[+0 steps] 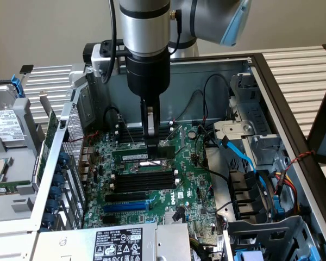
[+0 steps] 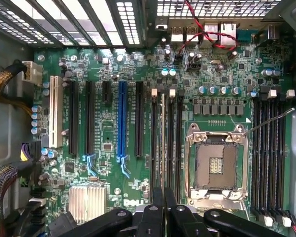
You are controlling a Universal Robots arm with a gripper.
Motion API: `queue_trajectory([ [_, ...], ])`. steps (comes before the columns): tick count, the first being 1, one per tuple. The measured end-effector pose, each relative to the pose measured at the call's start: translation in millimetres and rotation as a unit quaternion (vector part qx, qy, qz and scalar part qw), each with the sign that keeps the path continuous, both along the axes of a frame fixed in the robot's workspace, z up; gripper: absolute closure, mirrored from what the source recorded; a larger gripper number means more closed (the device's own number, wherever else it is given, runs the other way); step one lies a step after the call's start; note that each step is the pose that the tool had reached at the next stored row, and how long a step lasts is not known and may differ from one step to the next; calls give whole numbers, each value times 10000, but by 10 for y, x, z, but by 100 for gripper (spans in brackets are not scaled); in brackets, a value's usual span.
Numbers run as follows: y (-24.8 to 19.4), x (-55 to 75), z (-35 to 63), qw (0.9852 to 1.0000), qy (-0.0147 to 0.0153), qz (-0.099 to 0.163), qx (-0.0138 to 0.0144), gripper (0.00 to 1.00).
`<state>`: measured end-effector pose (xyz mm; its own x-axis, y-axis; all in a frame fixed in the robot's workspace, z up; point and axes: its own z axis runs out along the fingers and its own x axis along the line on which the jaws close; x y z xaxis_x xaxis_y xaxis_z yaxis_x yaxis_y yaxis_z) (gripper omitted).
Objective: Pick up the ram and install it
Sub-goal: 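Insert the ram into the slot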
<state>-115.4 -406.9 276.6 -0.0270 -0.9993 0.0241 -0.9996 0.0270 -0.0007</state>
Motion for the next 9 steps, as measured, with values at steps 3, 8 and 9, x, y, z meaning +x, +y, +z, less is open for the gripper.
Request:
queue_trajectory([
  [3, -3, 0, -53, 10000, 0, 0, 0, 87],
  [8, -4, 0, -141, 10000, 0, 0, 0, 87],
  [9, -4, 0, -160, 10000, 0, 0, 0, 87],
])
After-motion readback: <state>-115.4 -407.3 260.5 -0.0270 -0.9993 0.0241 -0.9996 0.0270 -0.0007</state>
